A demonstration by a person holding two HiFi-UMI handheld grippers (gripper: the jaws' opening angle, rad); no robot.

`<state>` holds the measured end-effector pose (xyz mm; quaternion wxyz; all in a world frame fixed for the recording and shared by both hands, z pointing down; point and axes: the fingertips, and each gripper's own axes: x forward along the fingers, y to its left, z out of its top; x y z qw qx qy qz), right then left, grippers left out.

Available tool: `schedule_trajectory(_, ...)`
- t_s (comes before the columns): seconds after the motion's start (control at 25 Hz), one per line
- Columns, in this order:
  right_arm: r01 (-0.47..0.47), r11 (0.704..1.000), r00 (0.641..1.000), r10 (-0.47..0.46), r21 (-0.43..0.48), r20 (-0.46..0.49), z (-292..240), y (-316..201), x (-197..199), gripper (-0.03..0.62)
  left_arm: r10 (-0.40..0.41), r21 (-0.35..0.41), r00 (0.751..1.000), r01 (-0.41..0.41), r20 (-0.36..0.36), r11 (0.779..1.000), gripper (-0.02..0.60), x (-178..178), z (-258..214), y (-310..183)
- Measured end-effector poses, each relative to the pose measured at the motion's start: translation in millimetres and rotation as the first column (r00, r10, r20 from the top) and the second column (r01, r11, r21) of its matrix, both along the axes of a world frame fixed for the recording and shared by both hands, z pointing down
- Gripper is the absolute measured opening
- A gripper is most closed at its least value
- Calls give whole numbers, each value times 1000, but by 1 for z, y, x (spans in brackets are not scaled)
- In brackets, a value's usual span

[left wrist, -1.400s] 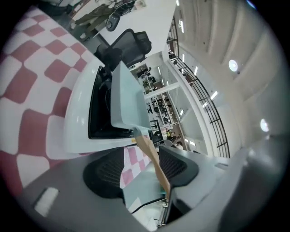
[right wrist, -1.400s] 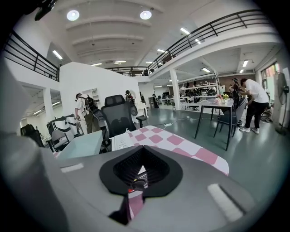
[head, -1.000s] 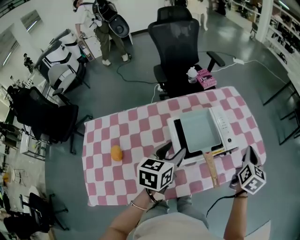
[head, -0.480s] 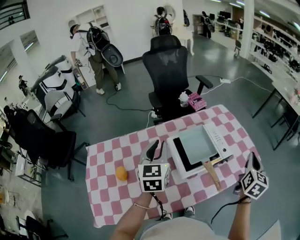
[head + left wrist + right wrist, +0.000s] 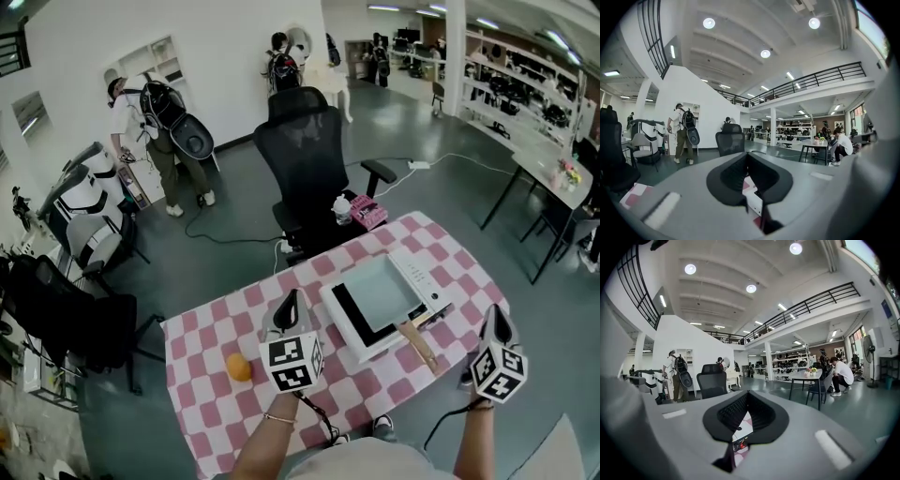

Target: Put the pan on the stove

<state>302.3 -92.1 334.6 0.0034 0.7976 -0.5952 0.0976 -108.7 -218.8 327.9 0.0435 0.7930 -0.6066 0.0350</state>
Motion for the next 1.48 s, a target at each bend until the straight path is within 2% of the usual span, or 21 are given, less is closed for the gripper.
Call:
schedule_trajectory(0.2, -8, 1000, 1000, 8, -6, -13, 1, 3, -5, 9, 12, -11, 1000, -12, -21, 1000, -3, -4, 5, -2)
schedule_trajectory(0.4, 22, 1000, 1000, -23, -7, -16, 0, -4, -14, 9, 16, -31, 999, -17, -30, 999, -3, -6, 12, -2)
schedule_trajectory(0.6, 41, 999, 996, -44, -32, -84, -6, -9, -17, 9, 2, -41, 1000, -3, -28, 999, -3, -4, 14, -1)
schedule_trajectory(1.48, 98, 994, 993, -101, -40, -58, 4, -16, 2, 9, -37, -72, 999, 36, -9, 997, -3, 11, 31, 11)
